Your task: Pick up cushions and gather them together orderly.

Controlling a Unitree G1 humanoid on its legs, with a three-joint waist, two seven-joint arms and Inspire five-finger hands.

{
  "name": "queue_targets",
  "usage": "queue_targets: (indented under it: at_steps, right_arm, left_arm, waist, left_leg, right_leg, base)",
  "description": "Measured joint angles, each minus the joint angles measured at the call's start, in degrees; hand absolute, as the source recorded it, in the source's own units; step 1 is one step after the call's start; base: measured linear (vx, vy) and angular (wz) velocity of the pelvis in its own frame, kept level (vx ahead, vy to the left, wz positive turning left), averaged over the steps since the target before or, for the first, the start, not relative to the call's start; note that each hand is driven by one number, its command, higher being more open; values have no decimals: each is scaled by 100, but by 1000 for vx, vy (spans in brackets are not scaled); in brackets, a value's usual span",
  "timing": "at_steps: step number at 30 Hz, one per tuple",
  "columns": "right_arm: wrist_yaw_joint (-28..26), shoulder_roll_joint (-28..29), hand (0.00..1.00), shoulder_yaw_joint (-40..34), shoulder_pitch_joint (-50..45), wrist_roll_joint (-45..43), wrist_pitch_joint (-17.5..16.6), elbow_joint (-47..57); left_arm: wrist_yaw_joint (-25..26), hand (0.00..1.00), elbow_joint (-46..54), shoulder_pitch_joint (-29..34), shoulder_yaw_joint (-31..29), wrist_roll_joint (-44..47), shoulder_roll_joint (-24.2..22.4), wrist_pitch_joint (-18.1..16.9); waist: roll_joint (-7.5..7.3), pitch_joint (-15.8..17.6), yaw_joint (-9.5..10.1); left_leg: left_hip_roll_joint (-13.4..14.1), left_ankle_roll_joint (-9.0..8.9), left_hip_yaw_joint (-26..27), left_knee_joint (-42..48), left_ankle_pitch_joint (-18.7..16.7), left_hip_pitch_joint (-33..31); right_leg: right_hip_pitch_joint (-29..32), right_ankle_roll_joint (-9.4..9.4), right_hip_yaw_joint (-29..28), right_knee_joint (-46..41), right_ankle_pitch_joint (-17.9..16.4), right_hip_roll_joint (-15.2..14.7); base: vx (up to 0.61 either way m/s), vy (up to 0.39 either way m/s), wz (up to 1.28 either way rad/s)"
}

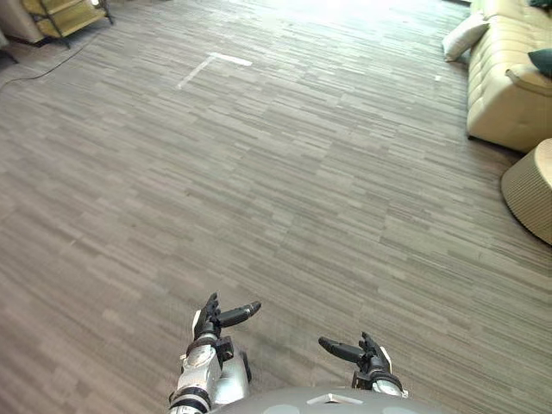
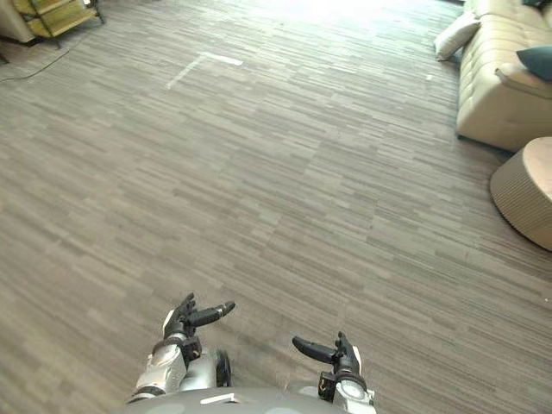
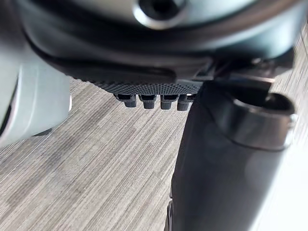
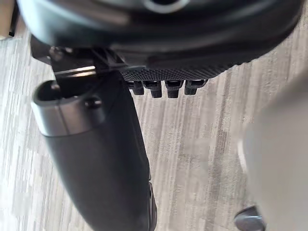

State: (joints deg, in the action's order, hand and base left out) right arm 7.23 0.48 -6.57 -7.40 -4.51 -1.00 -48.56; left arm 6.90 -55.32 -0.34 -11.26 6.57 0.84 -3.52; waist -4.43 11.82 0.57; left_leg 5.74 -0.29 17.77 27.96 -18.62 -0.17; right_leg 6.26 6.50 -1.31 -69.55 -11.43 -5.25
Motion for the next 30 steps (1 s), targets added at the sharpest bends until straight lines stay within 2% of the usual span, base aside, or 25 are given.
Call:
queue_targets:
  at_steps: [1, 2, 4, 5, 6, 7, 8, 9, 10, 11, 12, 14, 15, 16, 18, 19, 20, 22, 23, 24, 26, 27, 28, 29, 30]
  right_arm:
    - [-12, -98, 100, -3, -7, 48, -50, 118]
    - [-11, -113, 100, -13, -1, 66, -69, 182]
    - [5, -112, 100, -129, 89, 78, -160, 250]
    - [8, -122, 100, -135, 173, 72, -182, 217]
    - [7, -111, 100, -132, 205, 68, -183, 215]
    - [-8, -91, 100, -113, 200, 73, -192, 199]
    - [-45, -149, 100, -162, 336, 11, -193, 48]
    - [-44, -167, 100, -165, 416, 31, -183, -17]
    - [-44, -162, 100, -251, 467, 80, -185, -64]
    - [-62, -130, 100, -379, 466, 72, -148, -110]
    - [-60, -116, 100, -425, 466, 52, -102, -112]
    - [-67, -161, 100, -345, 429, 58, -50, -96]
    - [-73, -177, 100, -344, 375, 69, -15, -105]
    - [-55, -166, 100, -323, 356, 45, 10, -121]
    - [-42, -146, 100, -271, 270, 39, 23, -123]
    - [-40, -149, 100, -246, 241, 38, 33, -125]
    - [-40, -148, 100, -241, 221, 33, 42, -129]
    - [-47, -162, 100, -238, 207, 29, 79, -191]
    - [-39, -156, 100, -236, 210, 31, 96, -222]
    - [-38, -143, 100, -235, 212, 30, 96, -231]
    - [-31, -111, 100, -220, 166, 31, 88, -241]
    - [-25, -104, 100, -209, 146, 20, 80, -244]
    - [-1, -95, 100, -151, 136, 0, 79, -304]
    - [25, -63, 100, -137, 136, -11, 71, -369]
    - [30, -25, 100, -144, 137, -12, 74, -384]
  left_arm:
    - [27, 100, -8, 62, 50, -10, -3, 3]
    - [31, 100, -9, 85, 103, -18, 10, 3]
    - [26, 100, -45, 111, 190, -37, 49, 4]
    - [23, 100, -169, 116, 214, -40, 58, 19]
    - [16, 100, -256, 107, 239, -41, 76, 47]
    - [10, 100, -290, 128, 425, -56, 159, 46]
    - [1, 100, -396, 107, 464, -96, 117, 44]
    - [-20, 100, -397, 101, 520, -125, 95, 33]
    - [-77, 100, -374, 67, 535, -191, 33, 2]
    - [-92, 100, -375, 75, 524, -229, -64, 4]
    - [-99, 100, -366, 78, 517, -272, -112, 17]
    - [-129, 100, -301, 66, 455, -276, -213, 23]
    - [-142, 100, -141, 85, 279, -275, -296, 22]
    - [-156, 100, 25, 156, 170, -273, -305, 14]
    - [-159, 100, 213, 211, 79, -263, -292, -22]
    - [-162, 100, 280, 222, 77, -261, -293, -33]
    - [-168, 100, 331, 216, 78, -257, -293, -48]
    - [-200, 100, 465, 208, -72, -239, -403, -170]
    - [-217, 100, 506, 190, -96, -235, -438, -212]
    - [-229, 100, 511, 189, -97, -230, -438, -227]
    - [-265, 100, 504, 161, -78, -209, -438, -236]
    - [-274, 100, 515, 157, -75, -207, -436, -267]
    - [-261, 100, 503, 157, -95, -210, -434, -271]
    - [-225, 100, 423, 88, -66, -211, -372, -216]
    - [-223, 100, 408, 73, -30, -212, -341, -199]
  waist:
    - [141, 5, -52]
    - [205, 9, -79]
    - [288, 71, -129]
    - [274, 97, -182]
    - [236, 108, -236]
    - [138, 108, -288]
    - [358, 103, -277]
    - [421, 74, -264]
    - [418, 95, -309]
    - [428, 89, -348]
    - [450, 85, -367]
    - [559, 111, -412]
    - [610, 123, -388]
    - [601, 135, -378]
    - [508, 139, -335]
    - [506, 136, -289]
    - [508, 131, -254]
    - [526, 130, -103]
    - [515, 137, -48]
    - [507, 139, -41]
    - [483, 146, -49]
    - [458, 145, -41]
    - [423, 95, 5]
    - [328, 0, -6]
    - [252, -28, -9]
  left_leg:
    - [92, -1, 47, -455, 1, 496]
    - [144, -7, 64, -667, 4, 698]
    - [291, -71, 155, -1075, 46, 1164]
    - [366, -109, 246, -1286, 70, 1517]
    - [399, -112, 254, -1383, 68, 1742]
    - [326, -207, 255, -1523, 64, 2048]
    - [528, -352, 212, -1636, 134, 2301]
    - [534, -365, 169, -1650, 308, 2253]
    - [493, -412, 127, -1555, 739, 2221]
    - [521, -581, 16, -1258, 1121, 2178]
    - [602, -717, -75, -914, 1319, 2072]
    - [962, -1052, -624, 948, 1902, 1289]
    - [1206, -1119, -747, 2569, 1870, 617]
    - [1345, -1172, -682, 3422, 1750, 213]
    - [1451, -1043, -341, 3740, 1467, -305]
    - [1470, -851, -132, 3591, 1317, -614]
    - [1464, -746, 38, 3310, 1151, -834]
    - [1293, -513, 503, 1698, 860, -1279]
    - [1127, -518, 499, 821, 882, -1402]
    - [1029, -519, 475, 420, 894, -1443]
    - [683, -519, 275, -988, 1255, -1570]
    - [595, -409, 204, -1175, 1514, -1631]
    - [508, -238, 161, -1092, 2092, -1593]
    - [415, -79, 184, -938, 2357, -1599]
    - [354, -35, 214, -811, 2194, -1611]
  right_leg:
    - [515, -252, 451, -87, -152, -71]
    - [788, -364, 636, -20, -224, -73]
    - [1398, -469, 1019, 529, -375, -68]
    - [1683, -524, 1236, 1397, -416, -70]
    - [1783, -534, 1359, 2218, -352, -79]
    - [1738, -598, 1382, 3594, 299, -86]
    - [1582, -1154, 1530, 3596, 589, 147]
    - [1581, -1208, 1485, 3617, 485, 225]
    - [1576, -1263, 1444, 3453, 244, 198]
    - [1460, -1338, 1464, 3368, 3, 168]
    - [1338, -1313, 1472, 3408, -100, 208]
    - [821, -1264, 1498, 3837, -210, 434]
    - [328, -1251, 1464, 4208, -220, 649]
    - [-137, -1265, 1390, 4547, -232, 791]
    - [-716, -1279, 1221, 5009, -241, 908]
    - [-984, -1273, 1123, 5265, -237, 934]
    - [-1154, -1253, 1062, 5431, -226, 938]
    - [-1646, -1224, 765, 5848, -175, 914]
    - [-1869, -1167, 613, 6018, -207, 887]
    - [-1977, -1122, 556, 6098, -233, 866]
    - [-2390, -883, 360, 6296, -424, 754]
    - [-2503, -830, 251, 6289, -574, 697]
    - [-2605, -731, 52, 6236, -697, 596]
    - [-2581, -707, -96, 6091, -712, 401]
    - [-2488, -698, -142, 5929, -705, 299]
  base:
    - [700, 125, -36]
    - [618, 38, -20]
    - [580, -42, -8]
    - [663, -135, -5]
    - [815, -218, 5]
    - [851, -264, 1]
    - [715, -220, -12]
    - [652, -226, -22]
    - [551, -235, -10]
    - [508, -256, 0]
    - [452, -259, 6]
    - [392, -241, -3]
    - [378, -194, -27]
    - [458, -177, -35]
    - [405, -86, -39]
    - [283, -47, -43]
    - [368, -26, -46]
    - [459, 28, -68]
    - [378, 64, -65]
    - [603, 161, -53]
    - [540, 199, -55]
    - [703, 289, -77]
    - [710, 293, -72]
    - [607, 241, -53]
    - [491, 198, -11]
